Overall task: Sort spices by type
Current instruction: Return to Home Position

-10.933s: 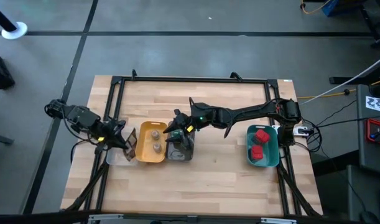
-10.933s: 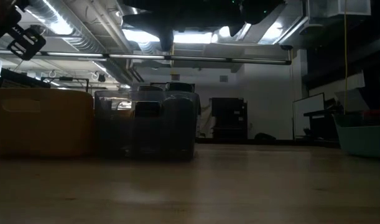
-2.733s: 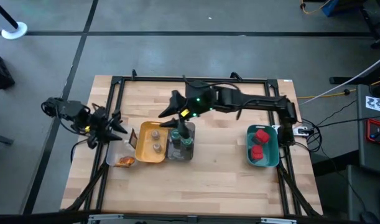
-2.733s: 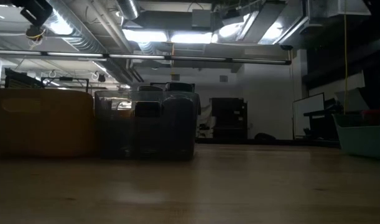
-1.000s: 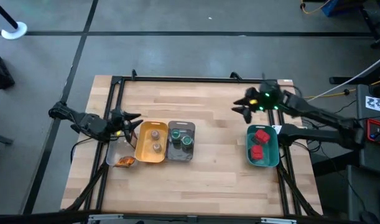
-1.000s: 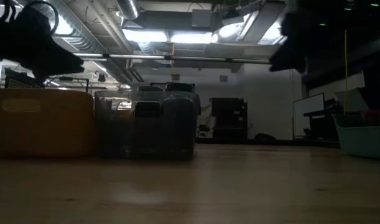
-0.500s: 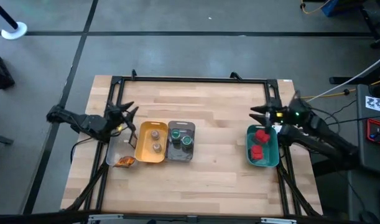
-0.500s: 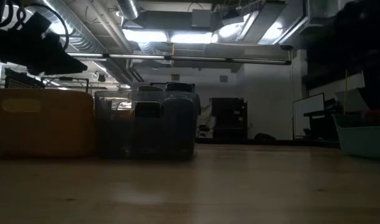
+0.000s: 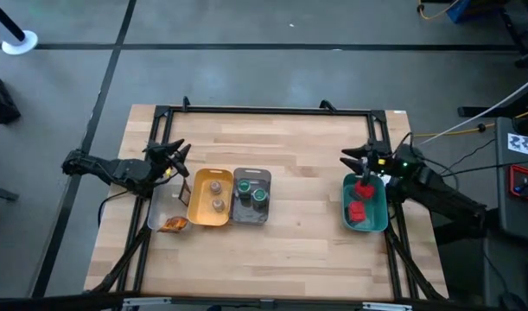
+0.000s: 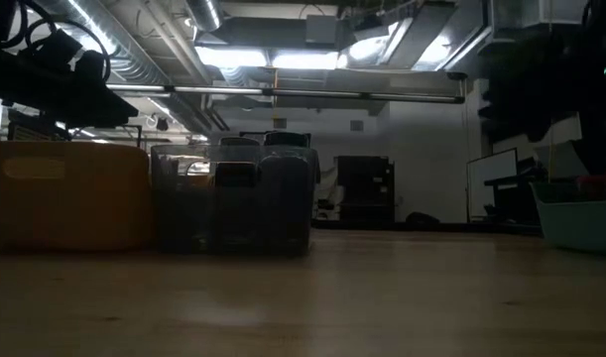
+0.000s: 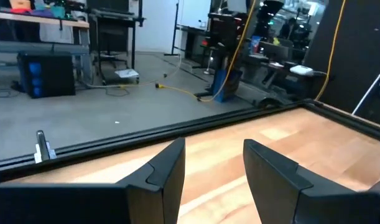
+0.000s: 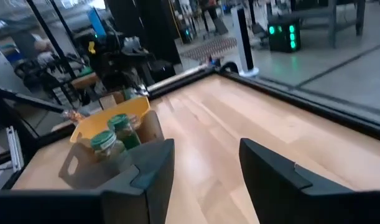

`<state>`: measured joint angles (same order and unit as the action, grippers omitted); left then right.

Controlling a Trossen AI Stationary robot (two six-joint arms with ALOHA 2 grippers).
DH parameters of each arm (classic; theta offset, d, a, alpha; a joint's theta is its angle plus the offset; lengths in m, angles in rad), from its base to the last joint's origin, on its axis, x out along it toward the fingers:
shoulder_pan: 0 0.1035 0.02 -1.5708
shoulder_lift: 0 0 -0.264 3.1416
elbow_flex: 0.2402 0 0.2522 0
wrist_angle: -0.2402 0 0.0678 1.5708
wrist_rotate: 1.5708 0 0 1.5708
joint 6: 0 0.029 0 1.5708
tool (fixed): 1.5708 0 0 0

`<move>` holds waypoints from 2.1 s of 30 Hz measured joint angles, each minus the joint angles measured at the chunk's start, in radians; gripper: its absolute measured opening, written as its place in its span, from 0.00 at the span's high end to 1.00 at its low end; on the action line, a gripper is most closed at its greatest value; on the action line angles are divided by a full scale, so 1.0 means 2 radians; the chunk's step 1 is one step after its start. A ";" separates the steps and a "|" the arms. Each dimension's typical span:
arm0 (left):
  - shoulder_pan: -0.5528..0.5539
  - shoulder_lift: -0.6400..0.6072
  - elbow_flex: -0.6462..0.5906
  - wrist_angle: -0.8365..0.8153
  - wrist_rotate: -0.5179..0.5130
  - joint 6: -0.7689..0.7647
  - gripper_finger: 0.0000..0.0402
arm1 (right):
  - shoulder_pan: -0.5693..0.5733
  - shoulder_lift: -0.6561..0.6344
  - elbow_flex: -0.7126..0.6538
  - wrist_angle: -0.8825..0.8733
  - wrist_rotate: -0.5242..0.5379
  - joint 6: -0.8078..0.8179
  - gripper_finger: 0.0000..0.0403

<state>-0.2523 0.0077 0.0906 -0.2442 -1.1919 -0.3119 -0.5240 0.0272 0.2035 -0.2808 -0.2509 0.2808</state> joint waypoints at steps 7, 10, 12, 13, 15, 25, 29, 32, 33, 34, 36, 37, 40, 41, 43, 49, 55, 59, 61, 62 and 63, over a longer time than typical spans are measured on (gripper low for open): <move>0.000 0.001 0.000 -0.001 0.001 0.042 0.63 | 0.000 0.000 -0.074 0.108 0.002 0.001 0.55; 0.000 0.001 0.000 -0.002 0.003 0.025 0.63 | 0.000 0.005 -0.075 0.114 0.002 -0.009 0.55; 0.000 0.001 0.000 -0.002 0.005 0.006 0.63 | 0.000 0.004 -0.075 0.114 0.002 -0.019 0.55; 0.000 0.001 0.000 -0.002 0.010 0.005 0.63 | 0.000 0.004 -0.075 0.114 0.003 -0.025 0.55; 0.000 0.001 0.000 -0.001 0.046 0.028 0.63 | 0.000 0.005 -0.075 0.108 0.009 -0.029 0.55; 0.000 0.001 0.000 0.005 0.302 0.038 0.63 | 0.000 0.007 -0.074 0.101 0.023 -0.038 0.55; 0.000 0.001 0.000 0.006 0.347 0.044 0.63 | 0.000 0.007 -0.075 0.105 0.042 -0.067 0.55; 0.000 0.001 0.000 0.007 0.366 0.054 0.63 | 0.000 0.007 -0.075 0.105 0.042 -0.066 0.55; 0.000 0.001 0.000 0.007 0.372 0.055 0.63 | 0.000 0.007 -0.075 0.105 0.042 -0.066 0.55; 0.000 0.001 0.000 0.008 0.380 0.056 0.63 | 0.000 0.007 -0.075 0.105 0.042 -0.066 0.55; 0.000 0.001 0.000 0.008 0.401 0.059 0.63 | 0.000 0.007 -0.075 0.105 0.043 -0.066 0.55; 0.000 0.001 0.000 0.008 0.416 0.065 0.63 | 0.000 0.007 -0.075 0.106 0.043 -0.066 0.55; 0.000 0.001 -0.001 0.014 0.462 0.095 0.63 | 0.000 0.007 -0.075 0.106 0.043 -0.065 0.55; 0.000 0.001 -0.002 0.017 0.470 0.109 0.63 | 0.000 0.007 -0.075 0.106 0.043 -0.065 0.55; 0.000 0.001 -0.009 0.045 0.475 0.143 0.63 | 0.000 0.007 -0.075 0.106 0.043 -0.065 0.55; 0.026 0.001 -0.041 0.142 0.484 0.215 0.63 | 0.000 0.007 -0.076 0.107 0.043 -0.065 0.55; 0.076 0.001 -0.041 0.133 0.559 0.201 0.63 | 0.000 0.007 -0.076 0.107 0.043 -0.065 0.55; 0.091 0.005 -0.041 0.128 0.582 0.177 0.63 | 0.000 0.007 -0.076 0.107 0.043 -0.065 0.55; 0.092 0.005 -0.041 0.128 0.583 0.160 0.63 | 0.000 0.007 -0.076 0.107 0.043 -0.065 0.55; 0.092 0.005 -0.041 0.128 0.583 0.151 0.63 | 0.000 0.007 -0.076 0.107 0.043 -0.065 0.55; 0.092 0.005 -0.041 0.128 0.583 0.143 0.63 | 0.000 0.007 -0.076 0.107 0.043 -0.065 0.55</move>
<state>-0.0689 0.0185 0.0090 0.0120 -0.0259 -0.0251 -0.5237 0.0417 0.0521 -0.0677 -0.1642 0.1516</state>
